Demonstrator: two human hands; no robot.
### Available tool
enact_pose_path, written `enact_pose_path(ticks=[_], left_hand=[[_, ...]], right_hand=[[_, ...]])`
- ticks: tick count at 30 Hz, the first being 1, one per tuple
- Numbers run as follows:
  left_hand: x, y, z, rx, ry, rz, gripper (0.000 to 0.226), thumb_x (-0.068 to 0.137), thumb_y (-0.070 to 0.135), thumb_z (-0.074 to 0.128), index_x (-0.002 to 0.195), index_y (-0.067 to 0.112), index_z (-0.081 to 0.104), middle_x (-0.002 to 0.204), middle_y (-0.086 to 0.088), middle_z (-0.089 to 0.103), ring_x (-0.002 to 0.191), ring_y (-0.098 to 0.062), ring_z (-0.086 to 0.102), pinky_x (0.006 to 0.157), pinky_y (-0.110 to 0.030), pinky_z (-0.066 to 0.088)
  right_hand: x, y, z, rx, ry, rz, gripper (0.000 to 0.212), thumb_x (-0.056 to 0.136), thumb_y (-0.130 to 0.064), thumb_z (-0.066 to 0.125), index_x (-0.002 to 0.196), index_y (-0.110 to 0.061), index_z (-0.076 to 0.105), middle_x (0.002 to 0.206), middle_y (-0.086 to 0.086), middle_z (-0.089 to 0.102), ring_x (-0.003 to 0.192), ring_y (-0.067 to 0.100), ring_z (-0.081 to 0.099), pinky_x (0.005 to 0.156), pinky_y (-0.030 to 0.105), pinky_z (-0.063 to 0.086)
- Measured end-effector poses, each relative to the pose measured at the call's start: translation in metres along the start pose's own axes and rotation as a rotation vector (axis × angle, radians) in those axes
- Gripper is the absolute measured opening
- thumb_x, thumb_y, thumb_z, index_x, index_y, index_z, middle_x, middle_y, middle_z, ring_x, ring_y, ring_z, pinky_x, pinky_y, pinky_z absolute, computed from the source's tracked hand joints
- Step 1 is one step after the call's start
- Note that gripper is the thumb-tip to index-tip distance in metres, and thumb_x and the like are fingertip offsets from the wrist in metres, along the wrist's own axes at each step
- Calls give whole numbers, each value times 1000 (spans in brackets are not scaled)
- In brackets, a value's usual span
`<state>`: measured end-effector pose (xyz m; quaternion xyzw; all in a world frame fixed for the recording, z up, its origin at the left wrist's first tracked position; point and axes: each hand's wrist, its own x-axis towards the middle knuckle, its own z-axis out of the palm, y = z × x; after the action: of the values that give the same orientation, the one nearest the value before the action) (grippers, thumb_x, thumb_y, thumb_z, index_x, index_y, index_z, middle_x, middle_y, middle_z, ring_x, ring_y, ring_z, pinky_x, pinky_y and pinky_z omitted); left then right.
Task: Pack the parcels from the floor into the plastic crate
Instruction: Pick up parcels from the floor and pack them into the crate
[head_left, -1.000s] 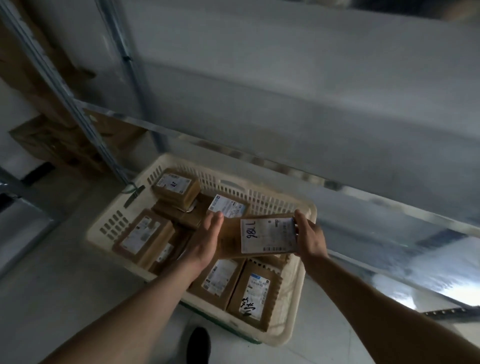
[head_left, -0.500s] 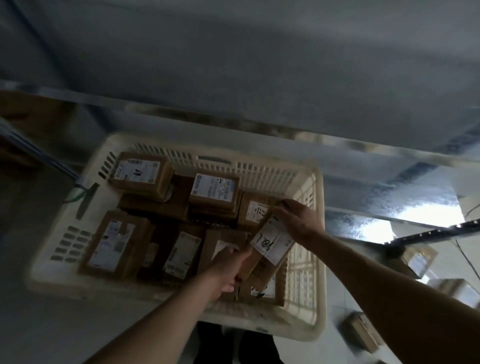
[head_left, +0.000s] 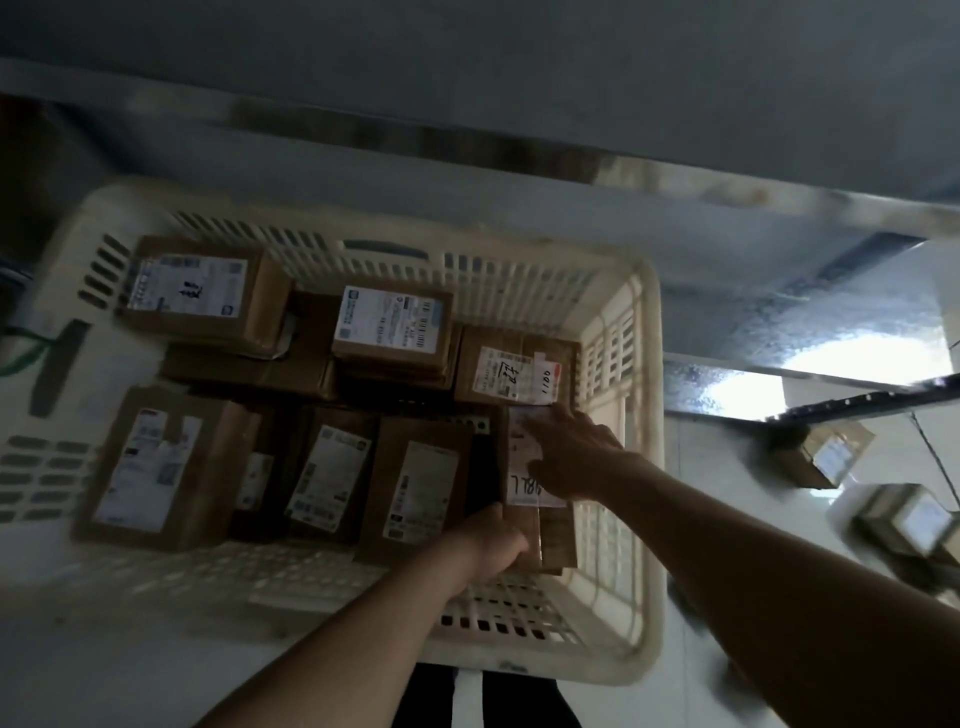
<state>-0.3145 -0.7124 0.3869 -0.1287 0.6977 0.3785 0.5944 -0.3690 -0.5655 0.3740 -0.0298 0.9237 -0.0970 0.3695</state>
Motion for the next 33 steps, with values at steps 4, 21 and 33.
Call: enact_pose_path(ticks=[4, 21, 33], left_hand=[[9, 3, 2, -21, 46, 38, 56, 98, 20, 48, 150, 19, 29, 150, -9, 39, 134, -27, 39, 105, -40, 33], [15, 15, 15, 163, 16, -1, 43, 99, 15, 44, 142, 20, 43, 139, -7, 52, 124, -23, 48, 105, -37, 38], [-50, 47, -11, 196, 151, 179, 58, 96, 26, 52, 149, 16, 30, 147, -5, 42, 132, -23, 41, 100, -27, 31]], right_hand=[[2, 4, 4, -36, 56, -24, 76, 87, -32, 66, 151, -29, 27, 160, 8, 12, 146, 35, 18, 110, 55, 40], [-12, 0, -17, -498, -37, -36, 47, 91, -37, 57, 135, -22, 50, 144, 7, 47, 133, 28, 38, 113, 46, 25], [-52, -8, -54, -125, 121, -67, 26, 96, -31, 55, 120, -22, 59, 111, 1, 67, 96, 19, 64, 86, 35, 55]])
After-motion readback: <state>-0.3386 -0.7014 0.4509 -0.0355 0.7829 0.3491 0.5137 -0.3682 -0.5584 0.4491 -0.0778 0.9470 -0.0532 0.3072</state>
